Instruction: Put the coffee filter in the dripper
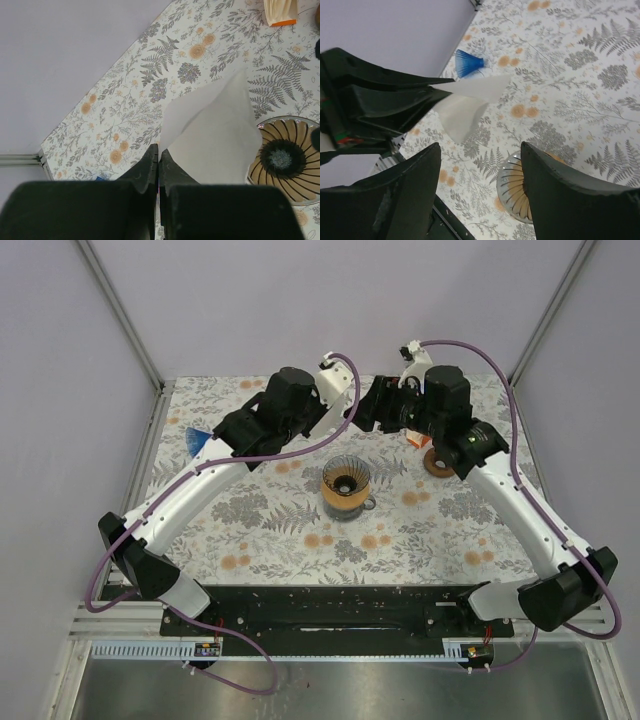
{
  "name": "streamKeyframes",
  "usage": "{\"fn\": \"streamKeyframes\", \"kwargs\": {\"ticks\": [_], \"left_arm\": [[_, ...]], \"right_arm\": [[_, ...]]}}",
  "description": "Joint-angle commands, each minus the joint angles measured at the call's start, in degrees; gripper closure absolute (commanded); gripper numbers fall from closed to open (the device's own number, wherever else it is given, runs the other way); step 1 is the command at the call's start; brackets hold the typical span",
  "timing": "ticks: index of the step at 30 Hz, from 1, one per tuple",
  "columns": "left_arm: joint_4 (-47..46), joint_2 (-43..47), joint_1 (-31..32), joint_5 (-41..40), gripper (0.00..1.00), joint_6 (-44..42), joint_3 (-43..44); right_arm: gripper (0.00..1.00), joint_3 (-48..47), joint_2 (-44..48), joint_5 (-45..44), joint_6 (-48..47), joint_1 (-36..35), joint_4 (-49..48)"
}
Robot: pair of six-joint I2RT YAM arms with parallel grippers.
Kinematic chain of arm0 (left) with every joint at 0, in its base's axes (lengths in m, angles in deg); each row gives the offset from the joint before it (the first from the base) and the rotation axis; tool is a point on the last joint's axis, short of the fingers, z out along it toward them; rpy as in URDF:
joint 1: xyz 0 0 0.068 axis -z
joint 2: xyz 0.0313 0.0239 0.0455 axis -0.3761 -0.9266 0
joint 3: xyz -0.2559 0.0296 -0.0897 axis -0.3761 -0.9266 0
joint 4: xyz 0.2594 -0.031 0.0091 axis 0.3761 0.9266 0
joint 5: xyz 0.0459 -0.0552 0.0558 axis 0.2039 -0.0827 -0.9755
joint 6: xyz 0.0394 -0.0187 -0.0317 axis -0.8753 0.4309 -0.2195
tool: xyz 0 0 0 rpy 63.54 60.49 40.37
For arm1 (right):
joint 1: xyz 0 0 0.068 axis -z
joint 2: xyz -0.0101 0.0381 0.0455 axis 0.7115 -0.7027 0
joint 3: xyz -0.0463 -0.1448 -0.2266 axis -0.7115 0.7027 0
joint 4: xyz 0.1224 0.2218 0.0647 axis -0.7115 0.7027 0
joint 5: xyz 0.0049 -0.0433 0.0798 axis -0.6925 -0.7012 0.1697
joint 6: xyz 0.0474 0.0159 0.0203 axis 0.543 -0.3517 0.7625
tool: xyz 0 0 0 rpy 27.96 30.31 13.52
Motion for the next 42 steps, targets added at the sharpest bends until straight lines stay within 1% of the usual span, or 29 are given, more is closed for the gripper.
{"fn": "streamKeyframes", "kwargs": {"ticks": [1,4,5,7,9,13,14,17,20,26,28,33,35,37,41,42], "left_arm": [[-2.94,1.65,0.55,-1.79,1.0,0.46,0.64],[-2.59,1.65,0.63,-1.44,1.0,0.9,0.9],[-2.41,1.65,0.72,-1.27,1.0,0.99,0.81],[-2.33,1.65,0.72,-1.09,1.0,1.25,0.81],[-2.24,1.91,0.72,-1.09,1.0,1.43,0.9],[-2.24,2.18,0.72,-1.53,1.0,1.52,0.38],[-2.24,2.44,0.72,-1.79,1.0,1.34,0.29],[-2.41,2.88,0.81,-2.23,1.0,1.25,-0.33],[-2.32,3.14,0.81,-1.71,1.0,1.34,-0.42],[-1.18,2.35,0.81,-1.09,1.0,1.52,-0.15],[-0.92,2.35,0.81,-1.0,1.0,1.78,-0.5],[0.05,2.53,0.72,0.75,1.0,3.01,-0.33],[1.27,2.27,0.72,2.94,1.0,3.8,0.72],[3.38,1.74,0.55,6.71,1.0,5.02,2.04],[7.6,1.65,0.46,15.33,1.0,7.31,3.01],[8.56,1.48,0.55,18.65,1.0,7.84,2.92]], "right_arm": [[0.27,-0.73,0.0,1.51,3.63,-2.15,-7.15],[0.27,-2.31,-2.89,0.81,4.77,-3.56,-6.63],[0.28,-3.18,-3.86,0.72,5.21,-3.82,-6.01],[0.33,-4.33,-5.8,0.89,5.74,-4.44,-5.66],[0.39,-5.21,-7.29,1.16,5.74,-4.62,-5.57],[0.62,-6.79,-8.09,-1.74,4.78,-4.7,-2.23],[0.69,-6.71,-8.18,-2.53,4.6,-4.7,-1.44],[0.87,-6.36,-8.53,-3.32,3.9,-4.7,0.84],[1.0,-6.36,-8.71,-3.24,3.63,-4.62,3.04],[1.0,-4.95,-6.51,-3.59,1.88,-4.7,4.28],[0.82,-4.86,-5.63,-2.45,-0.22,-4.62,4.71],[0.53,-5.57,-1.86,-4.2,-6.64,-4.53,9.46],[0.43,-5.83,0.07,-4.29,-9.62,-4.53,11.65],[0.38,-6.27,2.18,-4.38,-13.13,-4.53,13.94],[0.31,-6.8,5.87,-2.89,-21.58,-4.53,17.28],[0.3,-7.06,6.75,-2.36,-22.9,-4.53,17.63]]}}
